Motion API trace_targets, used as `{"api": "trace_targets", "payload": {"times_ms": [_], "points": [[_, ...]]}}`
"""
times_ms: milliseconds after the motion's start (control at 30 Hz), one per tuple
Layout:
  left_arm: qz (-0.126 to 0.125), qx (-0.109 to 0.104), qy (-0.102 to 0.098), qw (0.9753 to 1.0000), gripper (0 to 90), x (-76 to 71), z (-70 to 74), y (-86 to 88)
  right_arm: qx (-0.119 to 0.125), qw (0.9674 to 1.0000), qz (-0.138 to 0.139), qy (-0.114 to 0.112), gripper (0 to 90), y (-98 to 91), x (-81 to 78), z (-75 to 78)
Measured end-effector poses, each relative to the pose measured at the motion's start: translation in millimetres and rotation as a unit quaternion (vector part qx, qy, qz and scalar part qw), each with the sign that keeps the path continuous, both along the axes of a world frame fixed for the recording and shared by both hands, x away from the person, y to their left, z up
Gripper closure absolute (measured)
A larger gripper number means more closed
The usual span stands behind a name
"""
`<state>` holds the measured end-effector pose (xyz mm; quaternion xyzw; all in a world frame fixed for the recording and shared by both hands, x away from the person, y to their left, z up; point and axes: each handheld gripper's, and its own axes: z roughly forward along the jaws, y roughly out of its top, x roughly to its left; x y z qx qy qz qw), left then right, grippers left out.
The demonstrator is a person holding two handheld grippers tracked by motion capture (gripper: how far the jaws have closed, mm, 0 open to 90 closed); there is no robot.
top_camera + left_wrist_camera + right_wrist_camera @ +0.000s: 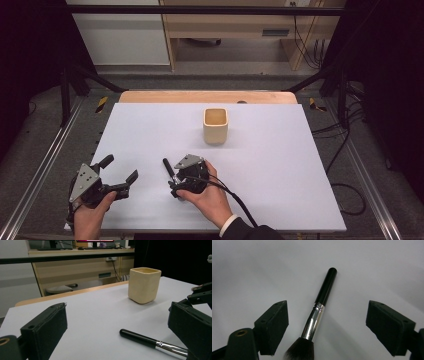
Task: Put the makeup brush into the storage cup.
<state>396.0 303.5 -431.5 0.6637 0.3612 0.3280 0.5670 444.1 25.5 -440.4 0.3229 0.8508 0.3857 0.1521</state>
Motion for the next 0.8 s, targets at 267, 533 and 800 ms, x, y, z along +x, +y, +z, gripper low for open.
{"api": "trace_targets", "payload": {"times_ms": [267,533,800], "points": [[0.0,0.002,0.001,1.0,2.1,0.3,-0.3,-0.8,-0.009,0.9999,-0.005,0.0,32.6,3.3,-1.5,-4.4],[-0.002,0.006,0.002,1.0,2.2,0.7,-0.7,-2.0,-0.022,0.9995,-0.012,0.017,40.5,7.9,-0.3,-10.1],[-0.004,0.006,0.002,1.0,2.1,1.0,-0.9,-3.0,-0.023,0.9989,-0.015,0.039,47.1,15.0,1.1,-18.2]]}}
